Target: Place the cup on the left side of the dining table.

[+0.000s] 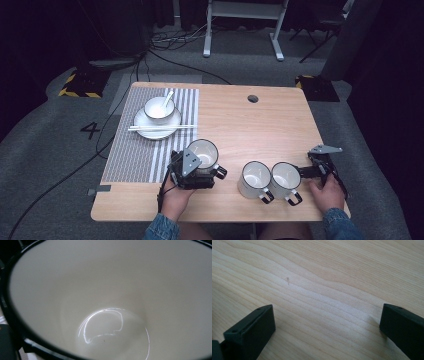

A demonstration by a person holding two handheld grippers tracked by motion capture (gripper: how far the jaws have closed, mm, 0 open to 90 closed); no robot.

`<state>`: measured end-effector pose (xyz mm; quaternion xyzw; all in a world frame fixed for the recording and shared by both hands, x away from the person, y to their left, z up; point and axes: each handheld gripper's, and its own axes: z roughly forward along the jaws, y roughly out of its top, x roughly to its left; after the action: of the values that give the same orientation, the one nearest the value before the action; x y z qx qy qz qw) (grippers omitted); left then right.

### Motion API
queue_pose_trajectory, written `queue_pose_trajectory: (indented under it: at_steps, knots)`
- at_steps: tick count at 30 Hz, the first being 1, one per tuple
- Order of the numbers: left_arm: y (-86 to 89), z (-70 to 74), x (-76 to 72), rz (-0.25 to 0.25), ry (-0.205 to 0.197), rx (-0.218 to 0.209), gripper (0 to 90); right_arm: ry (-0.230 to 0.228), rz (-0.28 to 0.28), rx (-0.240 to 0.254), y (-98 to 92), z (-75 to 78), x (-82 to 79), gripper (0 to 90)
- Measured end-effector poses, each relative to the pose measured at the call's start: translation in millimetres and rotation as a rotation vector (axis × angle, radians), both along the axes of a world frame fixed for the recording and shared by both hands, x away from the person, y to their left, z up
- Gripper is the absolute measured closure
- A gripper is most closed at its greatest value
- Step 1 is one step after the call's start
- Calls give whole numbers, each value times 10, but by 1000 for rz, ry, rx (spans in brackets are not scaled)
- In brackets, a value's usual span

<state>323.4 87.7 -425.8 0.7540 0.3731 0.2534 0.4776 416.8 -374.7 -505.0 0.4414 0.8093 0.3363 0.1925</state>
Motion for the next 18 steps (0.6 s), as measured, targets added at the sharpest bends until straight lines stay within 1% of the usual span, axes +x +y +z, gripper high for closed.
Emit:
queue_pose_trajectory:
  at_steps: [1, 2, 3, 4, 5, 6, 8, 9, 10, 13, 14, 16, 17, 18]
  knots:
    - [0, 0, 0, 0, 0, 0, 31, 0, 0, 0, 0, 0, 0, 3]
    - [61, 11, 16, 26, -4, 1, 31, 0, 0, 0, 0, 0, 0, 3]
    - [99, 17, 24, 34, -4, 5, 31, 1, -1, 1, 1, 0, -1, 3]
    - [131, 18, 30, 52, -3, -3, 31, 1, -1, 1, 1, 1, -1, 3]
    - [131, 18, 30, 52, -3, -3, 31, 1, 0, 0, 1, 0, 0, 3]
    - [207, 24, 51, 79, -6, -6, 31, 1, -1, 1, 1, 0, -1, 3]
    - [288, 28, 70, 105, -1, -9, 31, 1, -1, 1, 1, 0, -1, 3]
    - [288, 28, 70, 105, -1, -9, 31, 1, -1, 1, 1, 0, -1, 3]
    - [367, 30, 94, 135, -2, -13, 31, 1, -1, 1, 1, 0, -1, 3]
    - [487, 29, 135, 179, -3, 6, 31, -2, 2, -1, -2, -1, 2, 3]
    - [487, 29, 135, 179, -3, 6, 31, -1, 0, 0, 0, -1, 1, 3]
    - [575, 24, 162, 218, -6, 24, 31, -2, 1, -1, -1, -1, 1, 3]
    - [656, 21, 185, 246, -6, 20, 31, -3, 3, -2, -3, -2, 2, 3]
    - [656, 21, 185, 246, -6, 20, 31, -3, 3, -2, -3, -2, 2, 3]
